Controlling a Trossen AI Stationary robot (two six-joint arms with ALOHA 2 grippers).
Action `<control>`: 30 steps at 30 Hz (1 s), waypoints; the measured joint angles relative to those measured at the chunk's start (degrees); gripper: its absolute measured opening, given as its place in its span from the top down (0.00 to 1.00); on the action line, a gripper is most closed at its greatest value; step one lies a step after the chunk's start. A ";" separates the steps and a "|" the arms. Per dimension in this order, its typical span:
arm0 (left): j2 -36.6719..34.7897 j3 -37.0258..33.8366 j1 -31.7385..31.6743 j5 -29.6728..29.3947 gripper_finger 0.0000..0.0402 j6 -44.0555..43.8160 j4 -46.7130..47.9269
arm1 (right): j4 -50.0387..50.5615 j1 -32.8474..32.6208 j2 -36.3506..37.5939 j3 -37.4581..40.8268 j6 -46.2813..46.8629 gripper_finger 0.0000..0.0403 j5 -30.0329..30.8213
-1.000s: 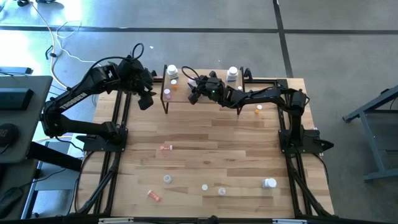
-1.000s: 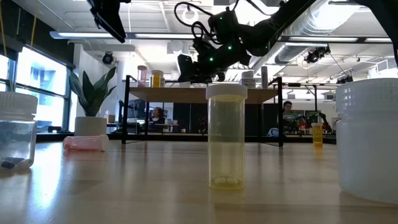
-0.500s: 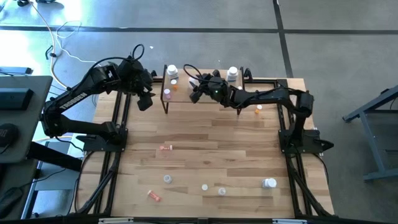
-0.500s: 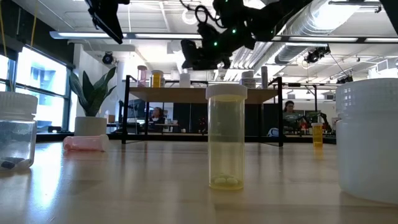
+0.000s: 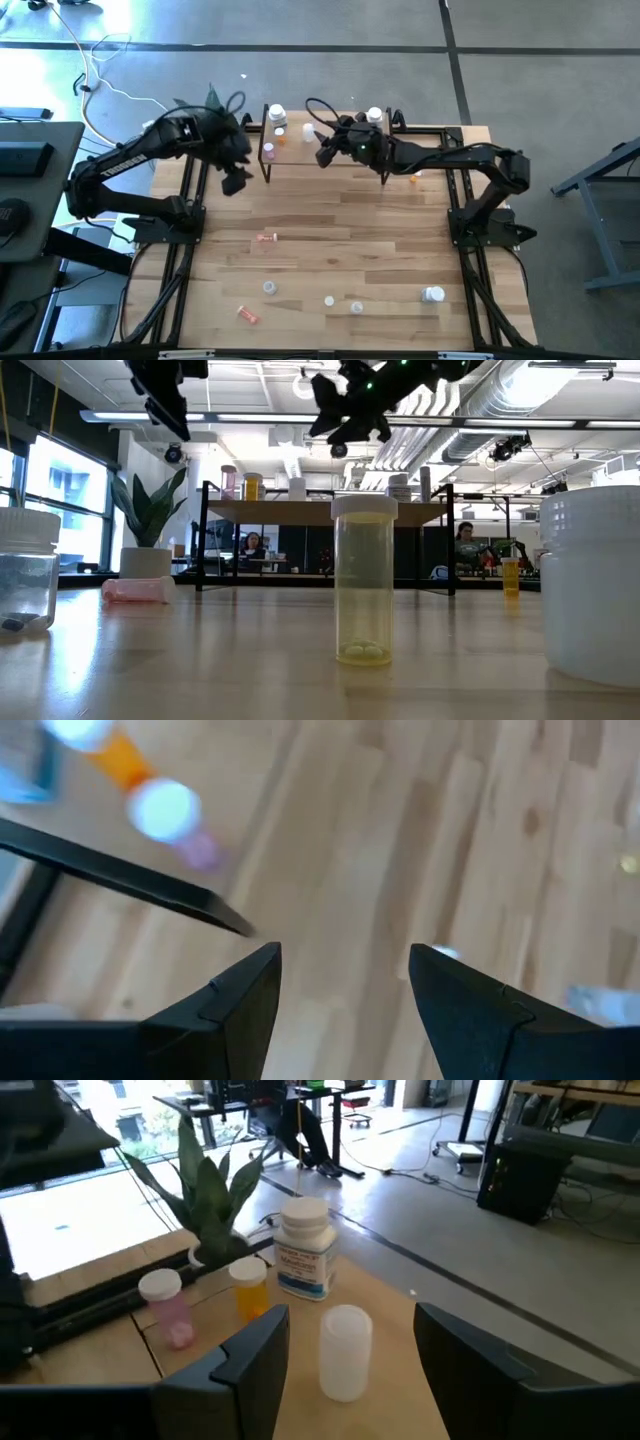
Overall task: Pick and place medicine bottles onto shelf by color
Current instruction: Put the left transparent pill bottle on the shelf
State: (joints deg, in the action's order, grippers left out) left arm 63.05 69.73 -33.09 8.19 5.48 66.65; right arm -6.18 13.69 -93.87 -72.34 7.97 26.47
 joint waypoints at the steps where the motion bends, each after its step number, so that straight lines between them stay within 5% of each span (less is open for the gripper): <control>1: -0.05 -0.71 1.20 0.02 0.48 -0.71 0.05 | 0.40 0.00 0.78 0.00 0.50 0.49 0.01; 18: -0.07 -8.83 27.91 -0.47 0.48 -20.25 -3.22 | 12.93 0.13 12.80 0.00 -0.46 0.49 0.01; 30: 0.53 -8.94 48.33 -13.88 0.48 -34.82 -10.29 | 22.49 0.13 14.94 0.00 1.21 0.49 -0.20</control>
State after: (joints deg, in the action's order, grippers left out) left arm 63.58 60.80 15.24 -5.70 -29.35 56.36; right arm 16.31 13.82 -78.94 -72.34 9.18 26.26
